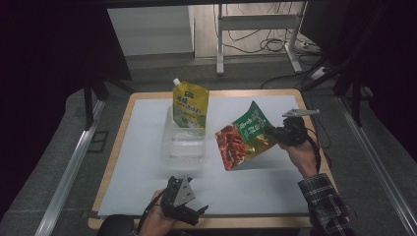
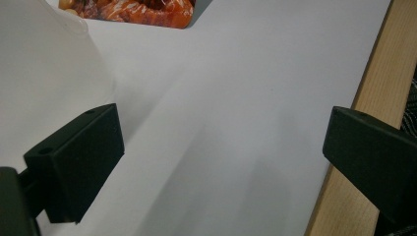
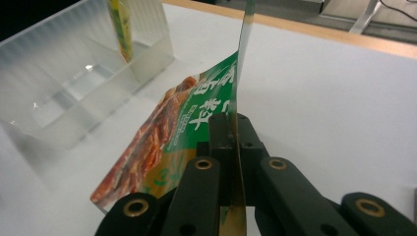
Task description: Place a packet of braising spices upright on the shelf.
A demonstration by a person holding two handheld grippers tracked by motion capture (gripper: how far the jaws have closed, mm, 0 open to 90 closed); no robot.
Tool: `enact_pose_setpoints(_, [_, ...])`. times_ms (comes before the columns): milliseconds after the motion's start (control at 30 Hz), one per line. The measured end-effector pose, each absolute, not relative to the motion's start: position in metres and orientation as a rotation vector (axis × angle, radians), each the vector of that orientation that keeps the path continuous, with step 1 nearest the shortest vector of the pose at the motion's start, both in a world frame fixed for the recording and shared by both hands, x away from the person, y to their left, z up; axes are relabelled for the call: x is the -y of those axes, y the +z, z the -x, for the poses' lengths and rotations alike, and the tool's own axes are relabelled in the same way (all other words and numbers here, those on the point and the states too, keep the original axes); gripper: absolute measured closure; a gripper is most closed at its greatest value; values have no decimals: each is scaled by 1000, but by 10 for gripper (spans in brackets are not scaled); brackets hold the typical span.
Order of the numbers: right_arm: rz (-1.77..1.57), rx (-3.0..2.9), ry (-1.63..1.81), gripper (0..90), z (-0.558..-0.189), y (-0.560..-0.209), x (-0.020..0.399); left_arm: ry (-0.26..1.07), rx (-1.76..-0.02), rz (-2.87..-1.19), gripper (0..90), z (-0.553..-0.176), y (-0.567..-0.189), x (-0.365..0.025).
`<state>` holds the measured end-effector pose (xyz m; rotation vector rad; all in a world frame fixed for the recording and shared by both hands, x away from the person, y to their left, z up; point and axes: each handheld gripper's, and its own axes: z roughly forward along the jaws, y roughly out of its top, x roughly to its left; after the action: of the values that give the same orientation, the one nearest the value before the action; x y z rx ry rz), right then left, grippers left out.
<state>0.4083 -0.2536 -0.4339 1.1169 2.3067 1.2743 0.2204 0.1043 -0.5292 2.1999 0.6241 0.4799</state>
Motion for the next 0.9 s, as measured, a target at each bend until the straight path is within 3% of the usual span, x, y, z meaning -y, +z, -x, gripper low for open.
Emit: enact_pose_setpoints(900, [-919,-2352,1340,893,-412,-372,206,493,-643,-2176,19,-221,-526,-109])
